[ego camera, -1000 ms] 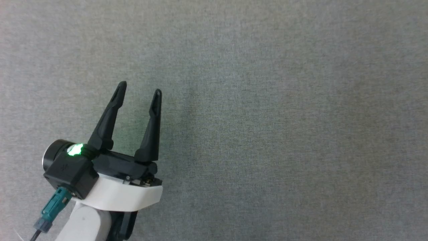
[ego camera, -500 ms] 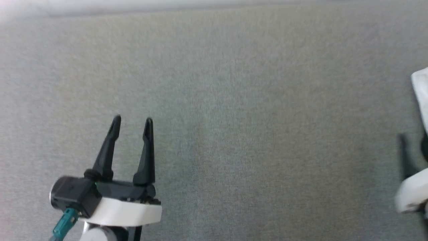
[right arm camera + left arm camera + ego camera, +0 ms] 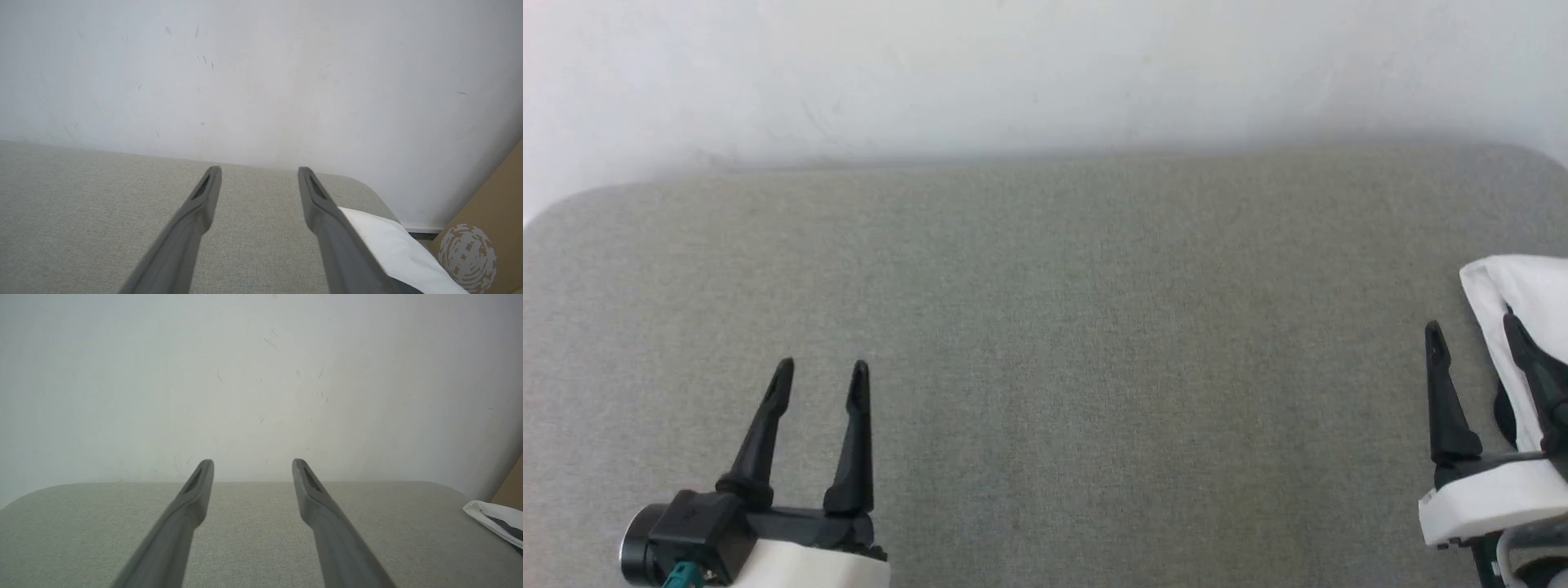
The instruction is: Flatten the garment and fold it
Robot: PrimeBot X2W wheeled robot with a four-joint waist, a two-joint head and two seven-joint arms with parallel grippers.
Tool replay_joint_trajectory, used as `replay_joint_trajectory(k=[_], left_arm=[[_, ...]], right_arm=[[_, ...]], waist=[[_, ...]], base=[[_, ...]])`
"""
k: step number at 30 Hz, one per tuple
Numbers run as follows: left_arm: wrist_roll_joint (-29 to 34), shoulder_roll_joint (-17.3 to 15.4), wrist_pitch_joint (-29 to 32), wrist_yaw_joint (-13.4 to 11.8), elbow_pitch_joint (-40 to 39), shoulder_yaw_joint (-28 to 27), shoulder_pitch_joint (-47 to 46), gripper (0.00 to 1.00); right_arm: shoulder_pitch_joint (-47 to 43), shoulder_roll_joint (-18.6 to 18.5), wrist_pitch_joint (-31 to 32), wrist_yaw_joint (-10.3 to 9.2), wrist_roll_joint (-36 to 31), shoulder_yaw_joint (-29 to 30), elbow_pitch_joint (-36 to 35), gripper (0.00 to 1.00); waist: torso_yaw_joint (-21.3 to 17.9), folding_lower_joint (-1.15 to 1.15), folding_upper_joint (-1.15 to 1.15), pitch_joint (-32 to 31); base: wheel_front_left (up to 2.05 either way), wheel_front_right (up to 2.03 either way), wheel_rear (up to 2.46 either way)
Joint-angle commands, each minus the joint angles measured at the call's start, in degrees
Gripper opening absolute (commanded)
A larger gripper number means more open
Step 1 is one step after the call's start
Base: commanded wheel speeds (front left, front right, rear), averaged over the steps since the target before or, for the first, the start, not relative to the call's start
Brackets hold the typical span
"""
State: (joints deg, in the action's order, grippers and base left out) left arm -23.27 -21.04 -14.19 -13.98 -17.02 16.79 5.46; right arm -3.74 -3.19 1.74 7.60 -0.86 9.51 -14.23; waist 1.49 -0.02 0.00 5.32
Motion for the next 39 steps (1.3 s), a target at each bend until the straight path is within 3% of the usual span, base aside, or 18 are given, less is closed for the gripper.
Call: replay_joint_trajectory(k=[1,14,26,27,39], left_arm=[[0.49,-0.43,-0.08,-0.53,0.59,-0.40,0.69,1.00],[-0.34,-0.71,-0.46,0.74,5.69,0.20,5.13,1.00],[-0.25,0.53,-0.65,0.91,5.34,0.36,4.49,1.00],[-0.42,0.42,-0.40,0.43,5.53,0.29,4.99,0.00],[0.74,1.31,0.35,1.07,6.13,-0.55,4.50,0.00]], right_arm=[[-1.03,0.22,-0.59,-0.11,-0.62,0.23,-0.06,1.00],[-6.59,0.30,-4.54,-0.11,1.56,0.37,5.32,1.00],[-6.05,0.31,-5.92,-0.11,2.05,0.05,7.00,1.00],[-6.49,0.13,-5.48,0.00,1.52,0.04,6.98,0.00],[-6.02,0.09,-5.13,-0.01,1.44,-0.45,7.35,0.00]], waist=[[1.46,0.02,0.00,-3.35],[1.99,0.02,0.00,-7.36],[1.41,0.02,0.00,-5.60],[1.45,0.02,0.00,-5.66],[1.28,0.03,0.00,-5.60]], base=[[0.00,0.00,0.00],[0.00,0.00,0.00],[0.00,0.00,0.00],[0.00,0.00,0.00],[0.00,0.00,0.00]])
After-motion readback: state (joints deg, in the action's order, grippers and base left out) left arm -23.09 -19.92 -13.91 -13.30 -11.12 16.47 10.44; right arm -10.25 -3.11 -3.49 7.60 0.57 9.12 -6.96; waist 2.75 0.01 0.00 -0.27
